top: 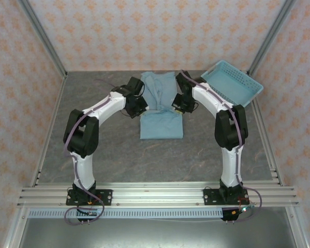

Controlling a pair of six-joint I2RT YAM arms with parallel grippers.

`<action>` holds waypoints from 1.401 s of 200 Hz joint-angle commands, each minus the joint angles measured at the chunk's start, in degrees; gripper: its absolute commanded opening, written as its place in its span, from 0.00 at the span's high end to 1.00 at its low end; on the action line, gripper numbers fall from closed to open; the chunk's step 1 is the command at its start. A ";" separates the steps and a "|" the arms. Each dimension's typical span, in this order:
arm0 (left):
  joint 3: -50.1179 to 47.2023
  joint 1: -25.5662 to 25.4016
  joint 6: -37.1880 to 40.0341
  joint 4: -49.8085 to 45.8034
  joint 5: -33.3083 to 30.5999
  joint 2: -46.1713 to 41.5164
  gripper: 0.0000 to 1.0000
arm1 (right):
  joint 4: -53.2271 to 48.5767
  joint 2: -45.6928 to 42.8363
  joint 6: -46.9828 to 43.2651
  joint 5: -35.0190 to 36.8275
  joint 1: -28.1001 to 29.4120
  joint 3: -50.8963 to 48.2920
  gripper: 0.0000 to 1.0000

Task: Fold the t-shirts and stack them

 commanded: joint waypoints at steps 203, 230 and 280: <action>-14.42 5.74 -5.32 7.07 4.91 -11.92 0.56 | 6.13 -7.68 -2.29 -5.68 -5.84 -9.00 0.51; -24.60 0.89 -10.97 11.38 8.49 -15.19 0.52 | 10.96 -15.45 0.62 -9.22 -3.13 -23.00 0.49; -28.98 -0.83 -15.68 11.72 7.58 -14.51 0.49 | 20.52 -18.38 7.18 -14.15 -1.39 -36.77 0.46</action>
